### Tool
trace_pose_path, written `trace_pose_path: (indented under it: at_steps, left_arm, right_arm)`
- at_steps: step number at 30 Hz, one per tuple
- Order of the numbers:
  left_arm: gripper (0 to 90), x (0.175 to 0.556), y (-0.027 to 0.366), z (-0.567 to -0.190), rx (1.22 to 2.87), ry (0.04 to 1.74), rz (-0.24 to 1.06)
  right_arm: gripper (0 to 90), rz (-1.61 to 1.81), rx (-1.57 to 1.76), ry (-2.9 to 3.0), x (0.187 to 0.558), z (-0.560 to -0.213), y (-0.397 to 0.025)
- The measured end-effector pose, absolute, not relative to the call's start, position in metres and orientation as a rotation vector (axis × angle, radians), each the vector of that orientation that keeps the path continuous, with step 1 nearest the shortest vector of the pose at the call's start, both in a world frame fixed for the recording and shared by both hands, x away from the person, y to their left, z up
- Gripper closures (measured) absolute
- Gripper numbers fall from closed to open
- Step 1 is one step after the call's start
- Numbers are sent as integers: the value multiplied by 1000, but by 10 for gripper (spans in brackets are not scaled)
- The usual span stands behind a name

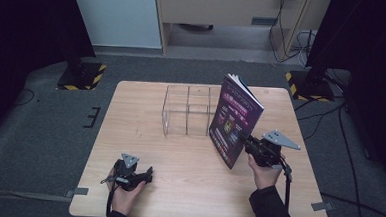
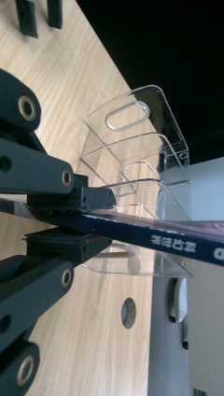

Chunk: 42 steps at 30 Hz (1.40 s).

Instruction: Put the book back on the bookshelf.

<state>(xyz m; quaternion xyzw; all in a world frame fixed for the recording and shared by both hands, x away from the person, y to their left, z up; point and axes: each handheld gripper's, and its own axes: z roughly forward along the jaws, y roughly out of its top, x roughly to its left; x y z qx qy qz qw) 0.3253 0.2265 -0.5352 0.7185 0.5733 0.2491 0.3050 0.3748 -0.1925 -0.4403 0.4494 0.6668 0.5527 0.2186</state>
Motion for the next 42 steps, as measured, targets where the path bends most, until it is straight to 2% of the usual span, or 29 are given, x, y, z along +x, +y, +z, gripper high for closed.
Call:
trace_pose_path:
  at_steps: [23,34,40,42]
  left_arm:
    - [134,325,226,-535,1904,1520,660]
    - [133,326,226,-535,1904,1521,660]
    - [133,326,226,-535,1904,1521,660]
    - [133,326,226,-535,1904,1521,660]
  right_arm:
    - [787,1458,1246,1922,355,-455,-195]
    - [719,1527,1233,1799,364,-426,-200]
    - [738,1545,1257,1764,373,-416,-201]
    - [771,1553,1274,1763,374,-417,-199]
